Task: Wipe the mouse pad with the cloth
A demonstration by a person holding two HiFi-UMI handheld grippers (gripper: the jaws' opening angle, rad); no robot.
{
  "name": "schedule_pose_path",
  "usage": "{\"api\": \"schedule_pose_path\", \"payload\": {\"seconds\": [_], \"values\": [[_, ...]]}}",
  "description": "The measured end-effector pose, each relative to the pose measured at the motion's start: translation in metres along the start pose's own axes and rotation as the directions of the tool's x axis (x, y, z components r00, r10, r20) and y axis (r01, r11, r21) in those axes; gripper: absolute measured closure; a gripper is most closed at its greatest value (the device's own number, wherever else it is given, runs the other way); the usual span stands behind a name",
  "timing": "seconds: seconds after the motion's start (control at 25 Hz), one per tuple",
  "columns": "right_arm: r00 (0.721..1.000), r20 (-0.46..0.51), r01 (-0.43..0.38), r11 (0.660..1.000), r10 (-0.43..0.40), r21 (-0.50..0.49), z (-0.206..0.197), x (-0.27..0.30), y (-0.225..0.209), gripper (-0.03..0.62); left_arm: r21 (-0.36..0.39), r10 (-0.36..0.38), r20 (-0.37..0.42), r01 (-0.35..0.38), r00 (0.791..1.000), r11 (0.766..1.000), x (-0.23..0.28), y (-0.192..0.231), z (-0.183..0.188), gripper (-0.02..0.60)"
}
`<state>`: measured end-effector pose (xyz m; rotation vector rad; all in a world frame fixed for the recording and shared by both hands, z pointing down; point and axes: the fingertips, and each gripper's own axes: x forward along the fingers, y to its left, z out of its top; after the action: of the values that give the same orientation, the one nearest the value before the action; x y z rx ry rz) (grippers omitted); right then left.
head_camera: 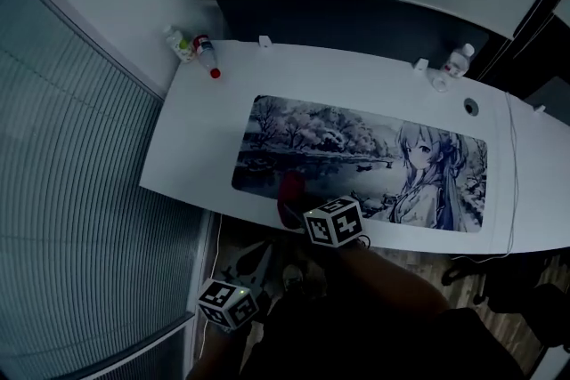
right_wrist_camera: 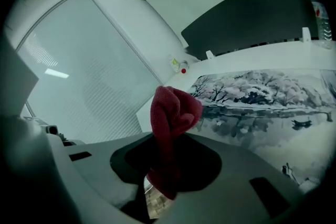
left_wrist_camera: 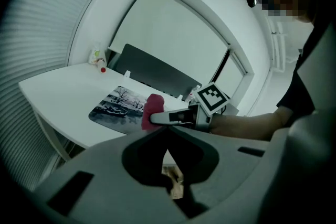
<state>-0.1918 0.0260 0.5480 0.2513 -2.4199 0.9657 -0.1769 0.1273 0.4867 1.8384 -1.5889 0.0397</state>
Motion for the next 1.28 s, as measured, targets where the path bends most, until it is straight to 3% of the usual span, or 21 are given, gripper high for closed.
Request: {"api": "schedule_pose_path", "payload": {"seconds": [0.24, 0.52, 0.92, 1.28], "values": [[0.996, -0.076, -0.038, 0.999, 0.038, 0.003, 0.003, 0.027, -0.017, 0.484, -0.027, 0.084, 0.036, -0.083, 0.996, 0.996, 0.005, -0.006, 0.01, 0.575], [0.993, -0.114, -0.021, 1.0, 0.022, 0.007, 0.009, 0.053, -0.023, 0.484, -0.047, 0.105, 0.012, -0.104, 0.994, 0.993, 0.003, 0.012, 0.012, 0.575], [0.98, -0.157, 0.128, 0.991, -0.12, 0.042, 0.013, 0.092, -0.029, 0.484, 0.019, -0.075, -0.064, 0.076, 0.995, 0.997, 0.019, 0.052, 0.048, 0.575], [0.965, -0.147, 0.234, 0.964, -0.216, 0.125, 0.015, 0.105, -0.041, 0.484, 0.056, -0.249, -0.181, 0.263, 0.951, 0.963, 0.036, 0.075, 0.057, 0.575]]}}
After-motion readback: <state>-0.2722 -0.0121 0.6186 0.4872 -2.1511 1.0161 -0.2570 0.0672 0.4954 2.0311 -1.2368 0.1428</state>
